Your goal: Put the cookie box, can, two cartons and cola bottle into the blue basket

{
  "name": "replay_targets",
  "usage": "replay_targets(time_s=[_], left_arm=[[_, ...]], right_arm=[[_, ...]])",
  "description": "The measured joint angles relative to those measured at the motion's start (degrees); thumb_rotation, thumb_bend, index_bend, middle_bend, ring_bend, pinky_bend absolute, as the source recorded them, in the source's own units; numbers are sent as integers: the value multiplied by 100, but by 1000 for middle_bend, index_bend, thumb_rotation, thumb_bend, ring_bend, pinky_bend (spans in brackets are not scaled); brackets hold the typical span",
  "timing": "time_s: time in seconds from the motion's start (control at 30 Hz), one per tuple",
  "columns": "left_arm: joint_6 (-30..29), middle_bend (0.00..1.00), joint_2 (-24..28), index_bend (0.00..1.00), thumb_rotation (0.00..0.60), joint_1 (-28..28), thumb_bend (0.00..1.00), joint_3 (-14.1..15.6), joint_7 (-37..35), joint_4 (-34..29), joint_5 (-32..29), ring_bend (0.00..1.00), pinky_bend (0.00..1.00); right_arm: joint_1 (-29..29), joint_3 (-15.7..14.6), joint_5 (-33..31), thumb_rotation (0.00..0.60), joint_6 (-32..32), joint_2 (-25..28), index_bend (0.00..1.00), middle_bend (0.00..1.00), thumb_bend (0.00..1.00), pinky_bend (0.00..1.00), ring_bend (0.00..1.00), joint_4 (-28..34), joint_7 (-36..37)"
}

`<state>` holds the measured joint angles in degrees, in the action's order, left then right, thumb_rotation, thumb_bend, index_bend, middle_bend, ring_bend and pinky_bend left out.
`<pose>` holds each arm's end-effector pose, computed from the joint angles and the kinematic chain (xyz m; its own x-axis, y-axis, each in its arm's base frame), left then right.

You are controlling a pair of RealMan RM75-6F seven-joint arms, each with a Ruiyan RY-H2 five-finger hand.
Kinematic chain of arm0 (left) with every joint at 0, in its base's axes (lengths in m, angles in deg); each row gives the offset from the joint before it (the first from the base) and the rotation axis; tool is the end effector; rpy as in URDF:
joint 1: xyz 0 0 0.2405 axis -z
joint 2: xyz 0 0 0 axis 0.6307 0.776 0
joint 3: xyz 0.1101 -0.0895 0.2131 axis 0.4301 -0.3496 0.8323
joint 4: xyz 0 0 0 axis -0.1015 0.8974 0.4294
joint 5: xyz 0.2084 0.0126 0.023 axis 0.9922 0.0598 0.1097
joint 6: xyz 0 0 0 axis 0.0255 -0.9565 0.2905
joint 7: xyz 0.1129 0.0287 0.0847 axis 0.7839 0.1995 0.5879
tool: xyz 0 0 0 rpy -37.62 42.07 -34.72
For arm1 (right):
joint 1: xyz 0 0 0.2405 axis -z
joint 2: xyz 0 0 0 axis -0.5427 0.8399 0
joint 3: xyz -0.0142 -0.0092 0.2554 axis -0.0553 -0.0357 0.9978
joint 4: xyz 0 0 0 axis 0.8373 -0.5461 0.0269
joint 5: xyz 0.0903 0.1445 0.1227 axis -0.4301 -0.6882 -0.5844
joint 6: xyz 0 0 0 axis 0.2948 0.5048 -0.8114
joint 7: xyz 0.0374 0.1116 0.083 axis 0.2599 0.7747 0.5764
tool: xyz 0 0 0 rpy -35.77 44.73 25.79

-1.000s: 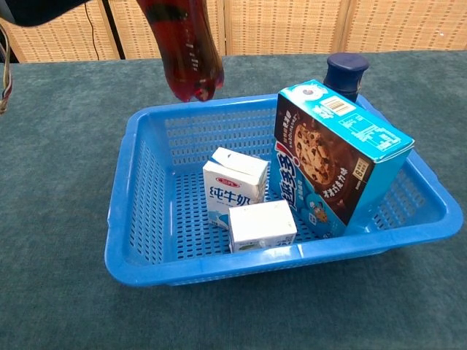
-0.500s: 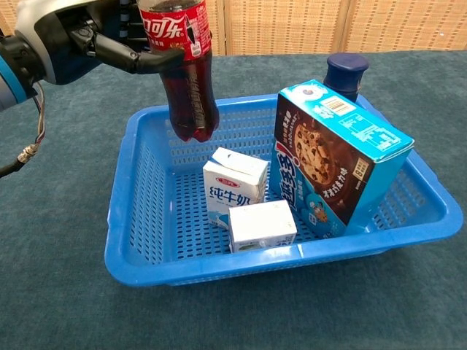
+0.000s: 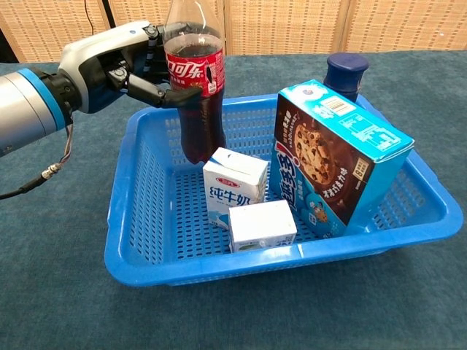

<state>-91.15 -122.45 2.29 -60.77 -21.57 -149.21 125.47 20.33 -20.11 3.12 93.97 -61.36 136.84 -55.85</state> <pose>-0.0985 0.3143 -0.0100 -0.3009 0.5448 0.7827 0.7969 -0.3071 0.5202 -0.3174 -0.2325 0.1724 0.4264 0.0418 0.9036 -0.8868 -0.1778 0.4267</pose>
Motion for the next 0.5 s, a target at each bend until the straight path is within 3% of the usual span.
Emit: replay_targets(time_s=[0.13,0.37,0.5], left_arm=[[-16,254,-15,283,600,5,446,39,145,46,57,101,14],[-10,220,-50,259,600,14,439,88,304,66,80,58,0],[2,121,4,211,600,16,425,127,234,31,147,12,0]], right_arm=[[1,-3,9,600,3,5,44,0,0,0,0,7,7],[8,0,14,600,20,17,44,0,0,0,0,14,21],[10,-1,20,600,25,20,44,0,0,0,0,21,24]])
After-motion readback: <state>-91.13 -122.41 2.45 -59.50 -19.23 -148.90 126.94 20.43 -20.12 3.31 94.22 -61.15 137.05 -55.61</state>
